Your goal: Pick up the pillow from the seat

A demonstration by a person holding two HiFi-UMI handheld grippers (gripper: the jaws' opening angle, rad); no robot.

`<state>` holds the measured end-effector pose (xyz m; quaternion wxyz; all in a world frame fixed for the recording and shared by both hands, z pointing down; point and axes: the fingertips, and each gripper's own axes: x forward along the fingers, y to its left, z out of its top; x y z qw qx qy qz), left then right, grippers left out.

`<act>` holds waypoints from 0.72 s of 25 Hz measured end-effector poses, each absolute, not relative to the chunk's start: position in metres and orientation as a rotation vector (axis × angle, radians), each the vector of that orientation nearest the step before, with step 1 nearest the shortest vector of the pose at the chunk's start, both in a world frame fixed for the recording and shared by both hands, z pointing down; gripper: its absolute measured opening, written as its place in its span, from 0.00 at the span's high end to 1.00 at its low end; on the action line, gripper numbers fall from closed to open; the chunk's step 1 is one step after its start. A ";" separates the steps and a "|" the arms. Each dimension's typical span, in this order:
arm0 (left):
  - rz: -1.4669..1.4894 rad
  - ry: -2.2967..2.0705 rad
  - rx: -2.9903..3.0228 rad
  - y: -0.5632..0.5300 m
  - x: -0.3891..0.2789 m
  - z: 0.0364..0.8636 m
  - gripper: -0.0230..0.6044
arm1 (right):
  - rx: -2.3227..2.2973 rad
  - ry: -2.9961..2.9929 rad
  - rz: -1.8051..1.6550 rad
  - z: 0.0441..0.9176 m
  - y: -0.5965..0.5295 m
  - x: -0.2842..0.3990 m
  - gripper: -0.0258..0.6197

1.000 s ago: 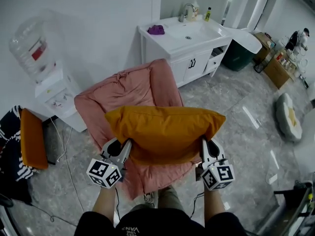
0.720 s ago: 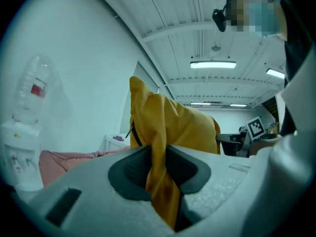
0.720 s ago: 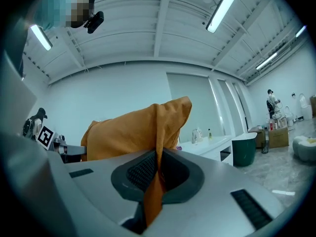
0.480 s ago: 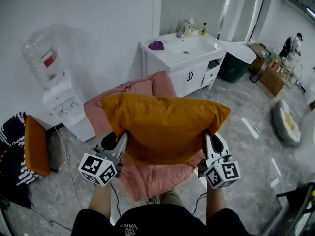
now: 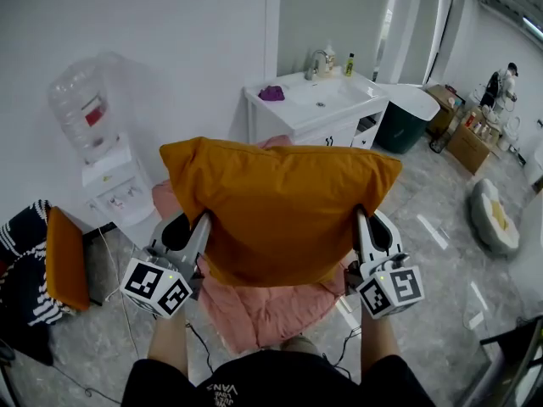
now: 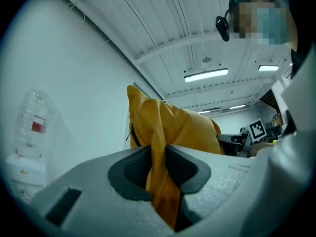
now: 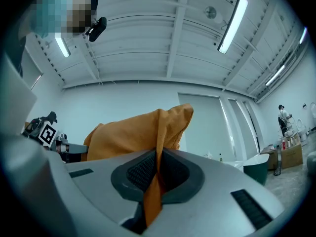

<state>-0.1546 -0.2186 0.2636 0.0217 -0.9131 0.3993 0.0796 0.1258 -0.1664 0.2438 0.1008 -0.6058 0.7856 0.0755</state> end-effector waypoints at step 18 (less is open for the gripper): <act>0.236 1.371 -2.668 -0.235 -0.174 0.234 0.81 | -1.661 2.400 0.277 0.221 -0.209 0.110 0.92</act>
